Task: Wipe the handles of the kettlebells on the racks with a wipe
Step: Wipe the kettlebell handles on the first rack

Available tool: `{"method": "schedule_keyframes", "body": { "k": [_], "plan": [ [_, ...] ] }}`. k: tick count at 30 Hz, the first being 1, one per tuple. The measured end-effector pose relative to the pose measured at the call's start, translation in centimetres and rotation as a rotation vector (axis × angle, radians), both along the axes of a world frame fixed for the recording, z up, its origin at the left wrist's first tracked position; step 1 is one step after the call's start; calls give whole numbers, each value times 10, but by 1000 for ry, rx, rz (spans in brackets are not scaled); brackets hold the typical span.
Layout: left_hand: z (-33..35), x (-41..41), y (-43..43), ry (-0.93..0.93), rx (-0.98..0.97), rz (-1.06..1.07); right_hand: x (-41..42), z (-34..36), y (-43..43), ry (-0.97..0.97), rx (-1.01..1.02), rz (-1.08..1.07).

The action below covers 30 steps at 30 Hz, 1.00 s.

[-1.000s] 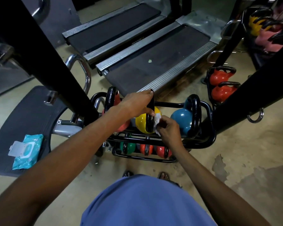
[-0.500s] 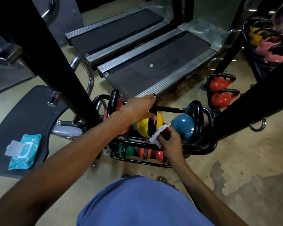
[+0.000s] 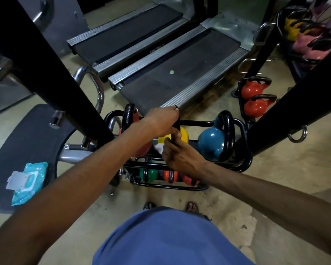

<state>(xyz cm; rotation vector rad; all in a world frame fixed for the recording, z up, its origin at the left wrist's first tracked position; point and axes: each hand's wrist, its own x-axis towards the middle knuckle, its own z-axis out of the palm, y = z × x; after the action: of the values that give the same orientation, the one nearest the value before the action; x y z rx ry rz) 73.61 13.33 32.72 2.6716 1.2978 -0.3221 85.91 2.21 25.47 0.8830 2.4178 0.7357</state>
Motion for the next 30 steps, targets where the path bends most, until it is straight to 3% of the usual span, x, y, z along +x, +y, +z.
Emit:
{"method": "schedule_keyframes", "body": {
  "k": [2, 4, 9, 12, 13, 16, 18, 24, 28, 30],
  "plan": [
    [5, 3, 0, 25, -4, 2, -14, 18, 7, -247, -40, -221],
    [11, 7, -1, 57, -12, 11, -41, 32, 11, -312, -135, -154],
    [18, 12, -3, 91, -21, 33, -42, 49, 5, -95, -201, -123],
    [16, 11, -4, 82, -6, 35, -22, 27, 13, 259, -258, -72],
    [16, 11, -3, 77, -1, 37, -12, 23, 16, 368, -192, 16],
    [13, 8, -4, 65, 29, 30, 19, 9, 5, 526, -99, 133],
    [9, 4, -5, 33, 37, 20, 32, -3, -10, 846, -105, -34],
    [-10, -18, -31, -14, 150, -32, 1, -21, -29, 1867, -247, -832],
    [-32, -27, -50, -126, 140, -14, -2, -13, 3, 1930, -540, -1046],
    [-40, -27, -52, -141, 182, -13, 1, 1, 27, 2120, -673, -1179]
  ]
}}
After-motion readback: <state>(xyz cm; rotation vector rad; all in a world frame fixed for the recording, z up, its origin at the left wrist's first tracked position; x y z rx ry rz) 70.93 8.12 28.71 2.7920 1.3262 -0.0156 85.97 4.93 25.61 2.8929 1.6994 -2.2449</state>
